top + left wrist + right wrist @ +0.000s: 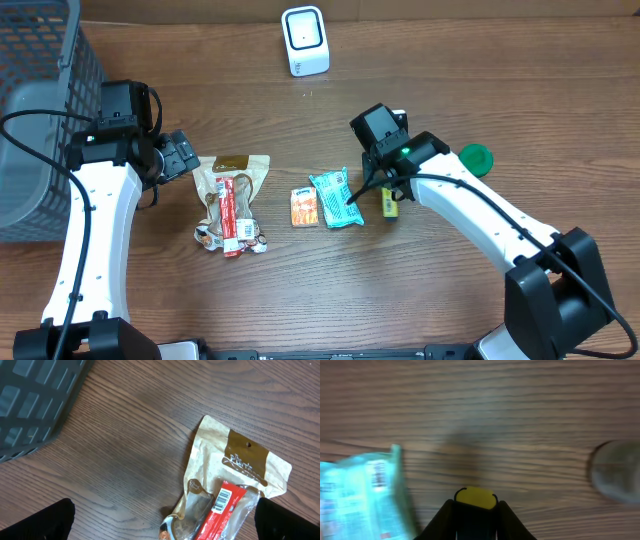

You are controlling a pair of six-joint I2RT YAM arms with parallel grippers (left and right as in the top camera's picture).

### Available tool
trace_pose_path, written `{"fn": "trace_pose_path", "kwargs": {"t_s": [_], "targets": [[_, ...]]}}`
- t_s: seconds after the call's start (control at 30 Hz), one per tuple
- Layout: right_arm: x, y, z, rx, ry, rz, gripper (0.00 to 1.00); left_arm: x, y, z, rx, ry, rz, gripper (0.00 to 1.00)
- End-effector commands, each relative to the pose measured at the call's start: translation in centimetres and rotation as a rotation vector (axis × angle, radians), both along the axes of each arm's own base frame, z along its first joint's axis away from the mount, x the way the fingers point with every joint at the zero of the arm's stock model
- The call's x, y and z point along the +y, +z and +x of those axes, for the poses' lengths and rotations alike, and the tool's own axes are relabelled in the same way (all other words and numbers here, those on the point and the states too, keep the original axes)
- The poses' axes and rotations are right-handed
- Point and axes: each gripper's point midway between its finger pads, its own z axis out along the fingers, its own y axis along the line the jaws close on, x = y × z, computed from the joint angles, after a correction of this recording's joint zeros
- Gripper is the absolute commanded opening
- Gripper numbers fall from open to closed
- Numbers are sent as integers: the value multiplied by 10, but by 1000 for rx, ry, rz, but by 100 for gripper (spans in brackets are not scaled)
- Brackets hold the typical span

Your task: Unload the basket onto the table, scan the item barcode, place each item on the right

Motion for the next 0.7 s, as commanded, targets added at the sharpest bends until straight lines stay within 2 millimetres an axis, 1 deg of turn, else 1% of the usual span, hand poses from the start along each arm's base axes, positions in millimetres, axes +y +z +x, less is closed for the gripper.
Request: {"fn": "trace_pose_path", "kwargs": {"t_s": [0.0, 0.07, 0.27, 0.43, 0.53, 0.6, 0.67], "targets": [[-22, -3, 4, -32, 45, -143, 22, 2, -3, -1, 13, 1, 9, 100], [-27, -7, 5, -41, 29, -168, 22, 2, -3, -1, 13, 1, 9, 100], [-28, -14, 6, -50, -62, -131, 22, 2, -3, -1, 13, 1, 9, 100], [-27, -23, 8, -42, -68, -137, 22, 2, -3, -1, 13, 1, 9, 100], [-37, -24, 10, -56, -88, -197, 20, 2, -3, -1, 13, 1, 9, 100], [-47, -20, 12, -84, -136, -239, 21, 2, -3, -1, 13, 1, 9, 100], [-52, -17, 11, -95, -151, -266, 27, 2, -3, -1, 13, 1, 9, 100]]}}
